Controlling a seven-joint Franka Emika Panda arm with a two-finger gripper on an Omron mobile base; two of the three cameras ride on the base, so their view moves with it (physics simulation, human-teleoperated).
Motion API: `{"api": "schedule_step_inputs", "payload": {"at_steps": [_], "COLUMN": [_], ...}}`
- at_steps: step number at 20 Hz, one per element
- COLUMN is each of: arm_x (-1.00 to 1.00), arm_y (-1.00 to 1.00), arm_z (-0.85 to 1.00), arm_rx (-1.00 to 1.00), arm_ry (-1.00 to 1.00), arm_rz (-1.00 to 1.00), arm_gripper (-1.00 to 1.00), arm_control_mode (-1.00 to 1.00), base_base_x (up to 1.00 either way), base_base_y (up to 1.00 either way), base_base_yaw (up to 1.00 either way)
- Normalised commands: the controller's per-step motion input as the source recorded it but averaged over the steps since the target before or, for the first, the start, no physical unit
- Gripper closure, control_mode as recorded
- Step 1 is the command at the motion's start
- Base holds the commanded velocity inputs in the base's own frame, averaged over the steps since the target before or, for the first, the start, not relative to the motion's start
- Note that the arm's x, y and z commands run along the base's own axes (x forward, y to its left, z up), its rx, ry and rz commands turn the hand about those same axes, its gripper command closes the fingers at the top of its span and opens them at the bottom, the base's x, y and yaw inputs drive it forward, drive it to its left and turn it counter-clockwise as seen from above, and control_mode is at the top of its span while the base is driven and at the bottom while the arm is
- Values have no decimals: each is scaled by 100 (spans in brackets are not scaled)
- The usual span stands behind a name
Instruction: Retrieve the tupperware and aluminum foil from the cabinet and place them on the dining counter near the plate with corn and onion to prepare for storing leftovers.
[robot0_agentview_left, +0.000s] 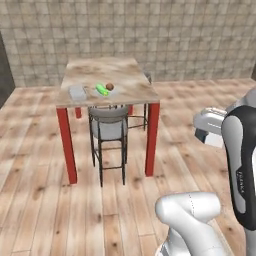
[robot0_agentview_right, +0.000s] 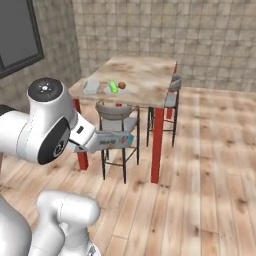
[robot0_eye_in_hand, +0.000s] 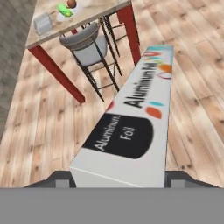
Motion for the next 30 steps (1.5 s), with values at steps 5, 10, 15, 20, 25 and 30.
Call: {"api": "schedule_step_inputs", "payload": {"at_steps": [5, 10, 15, 20, 25, 30], "arm_x": [0, 0, 0, 0, 0, 8], "arm_y": [0, 0, 0, 0, 0, 0], "arm_z": [0, 0, 0, 0, 0, -1], "arm_rx": [0, 0, 0, 0, 0, -1], "arm_ry": [0, 0, 0, 0, 0, -1], "arm_rz": [0, 0, 0, 0, 0, 0], "arm_gripper": [100, 100, 100, 100, 100, 100], "arm_control_mode": [100, 100, 100, 100, 100, -100], "base_base_x": [100, 100, 100, 100, 100, 66], "base_base_y": [65, 23, 0, 0, 0, 0], "base_base_yaw": [7, 0, -8, -7, -2, 0]}}
